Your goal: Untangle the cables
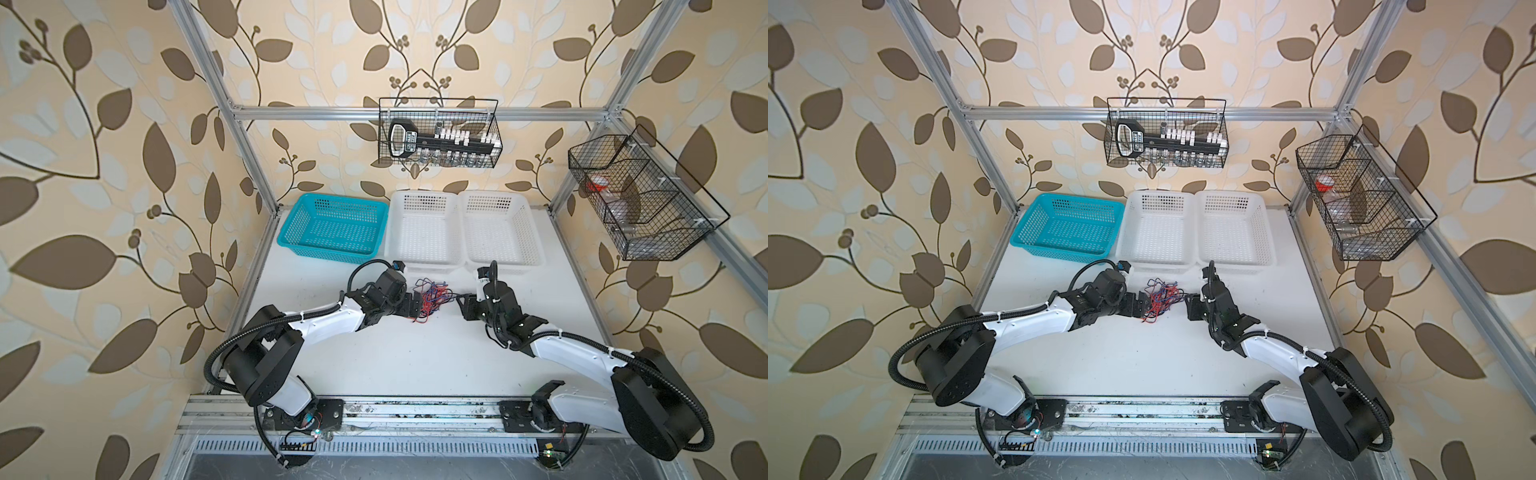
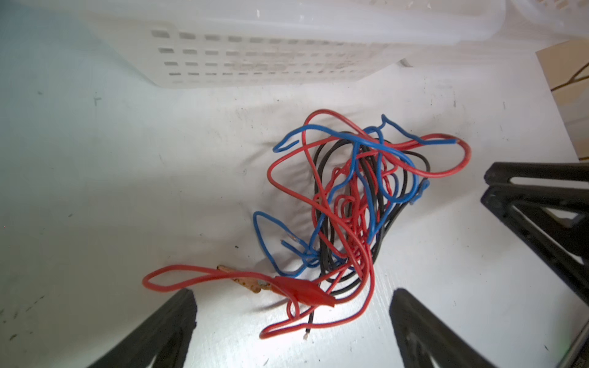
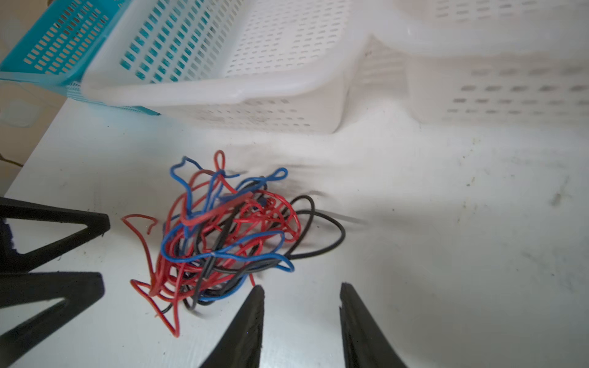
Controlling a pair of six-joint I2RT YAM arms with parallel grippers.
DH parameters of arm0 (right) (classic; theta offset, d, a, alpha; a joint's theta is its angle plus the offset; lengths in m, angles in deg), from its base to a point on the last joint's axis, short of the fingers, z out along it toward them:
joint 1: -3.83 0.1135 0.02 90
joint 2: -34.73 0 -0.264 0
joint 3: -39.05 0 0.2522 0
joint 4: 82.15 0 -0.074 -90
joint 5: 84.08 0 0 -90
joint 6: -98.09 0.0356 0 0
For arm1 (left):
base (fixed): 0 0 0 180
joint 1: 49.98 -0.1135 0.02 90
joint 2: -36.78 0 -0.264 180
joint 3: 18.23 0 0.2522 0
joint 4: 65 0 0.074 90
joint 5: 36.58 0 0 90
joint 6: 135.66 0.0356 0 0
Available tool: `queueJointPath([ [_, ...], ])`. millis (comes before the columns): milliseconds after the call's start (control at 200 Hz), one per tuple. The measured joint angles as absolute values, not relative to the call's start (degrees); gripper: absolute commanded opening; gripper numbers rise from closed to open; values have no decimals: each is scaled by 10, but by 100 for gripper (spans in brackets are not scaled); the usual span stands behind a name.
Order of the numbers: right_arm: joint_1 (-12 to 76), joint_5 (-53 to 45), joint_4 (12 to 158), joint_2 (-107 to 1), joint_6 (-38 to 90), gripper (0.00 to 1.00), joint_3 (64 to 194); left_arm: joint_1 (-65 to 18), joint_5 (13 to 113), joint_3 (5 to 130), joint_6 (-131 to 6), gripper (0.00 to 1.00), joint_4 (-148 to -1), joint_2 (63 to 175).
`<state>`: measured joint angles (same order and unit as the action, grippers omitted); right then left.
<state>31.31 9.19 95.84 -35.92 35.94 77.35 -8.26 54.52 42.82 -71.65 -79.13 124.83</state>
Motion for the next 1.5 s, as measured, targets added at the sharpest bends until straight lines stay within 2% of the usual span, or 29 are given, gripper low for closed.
queueJointPath([
  [300,305,50,1017,-379,368,37,744,-64,541,473,-716,89,-791,1299],
  [595,305,28,1093,-448,377,31,744,-56,511,480,-715,83,-783,1325],
  [1070,306,27,1179,-510,385,26,746,-56,493,480,-715,80,-764,1338],
  [1340,310,24,1209,-546,387,11,756,-56,493,480,-715,79,-761,1342],
  [1420,311,22,1222,-550,383,0,756,-56,493,480,-715,79,-760,1344],
  [1500,312,17,1236,-551,387,0,757,-56,493,480,-715,79,-760,1347],
])
